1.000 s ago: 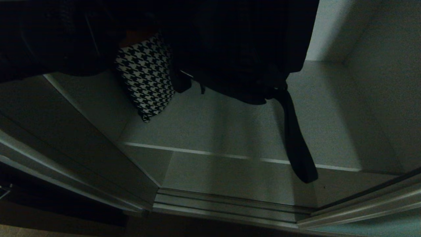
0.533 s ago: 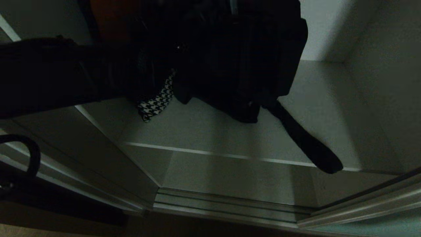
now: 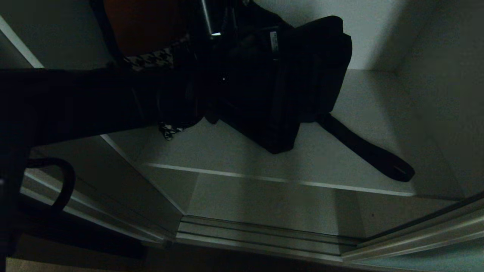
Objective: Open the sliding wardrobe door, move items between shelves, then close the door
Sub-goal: Place the bag on the higher shelf
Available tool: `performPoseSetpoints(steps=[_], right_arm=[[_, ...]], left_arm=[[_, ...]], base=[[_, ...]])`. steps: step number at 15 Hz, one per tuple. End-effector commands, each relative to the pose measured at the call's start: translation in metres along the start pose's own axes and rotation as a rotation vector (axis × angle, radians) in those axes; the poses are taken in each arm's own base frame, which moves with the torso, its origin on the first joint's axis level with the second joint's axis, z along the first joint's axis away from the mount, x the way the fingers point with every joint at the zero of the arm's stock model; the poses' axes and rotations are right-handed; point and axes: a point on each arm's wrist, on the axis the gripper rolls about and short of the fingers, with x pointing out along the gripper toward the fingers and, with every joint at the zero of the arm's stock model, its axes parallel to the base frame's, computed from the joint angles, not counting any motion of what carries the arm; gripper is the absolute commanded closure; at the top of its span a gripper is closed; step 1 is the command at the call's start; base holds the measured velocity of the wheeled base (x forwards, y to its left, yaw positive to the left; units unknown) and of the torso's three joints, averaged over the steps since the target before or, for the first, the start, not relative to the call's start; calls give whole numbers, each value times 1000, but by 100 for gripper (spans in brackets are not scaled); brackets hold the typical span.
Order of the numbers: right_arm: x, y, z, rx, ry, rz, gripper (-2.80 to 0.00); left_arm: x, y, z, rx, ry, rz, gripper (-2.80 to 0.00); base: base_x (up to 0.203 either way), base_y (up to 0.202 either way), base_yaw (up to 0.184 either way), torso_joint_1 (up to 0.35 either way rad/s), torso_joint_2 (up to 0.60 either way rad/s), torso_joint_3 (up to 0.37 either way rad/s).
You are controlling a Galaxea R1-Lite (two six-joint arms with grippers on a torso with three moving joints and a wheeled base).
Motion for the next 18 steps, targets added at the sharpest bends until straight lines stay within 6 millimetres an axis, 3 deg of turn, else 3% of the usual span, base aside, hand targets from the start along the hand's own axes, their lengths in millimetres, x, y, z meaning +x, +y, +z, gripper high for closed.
performPoseSetpoints(steps=[1, 3, 6, 7, 10, 14, 18], right_arm=[[0, 0, 0, 0, 0, 0, 0], [0, 0, 0, 0, -1, 0, 0], [0, 0, 0, 0, -1, 0, 0], [0, 0, 0, 0, -1, 0, 0], [0, 0, 0, 0, -1, 0, 0], [0, 0, 0, 0, -1, 0, 0], [0, 0, 0, 0, -1, 0, 0]], left_arm=[[5, 0, -14, -11, 27, 4, 0], [10, 0, -28, -44, 55, 35, 0], [8, 1, -22, -48, 38, 65, 0], [7, 1, -20, -48, 35, 65, -280], [1, 2, -2, -55, -1, 57, -280], [-18, 4, 39, -66, -68, 43, -280], [-29, 4, 28, -74, 146, 85, -280]], base=[[0, 0, 0, 0, 0, 0], [0, 0, 0, 0, 0, 0], [0, 0, 0, 0, 0, 0], [0, 0, 0, 0, 0, 0], [0, 0, 0, 0, 0, 0], [0, 0, 0, 0, 0, 0], [0, 0, 0, 0, 0, 0]])
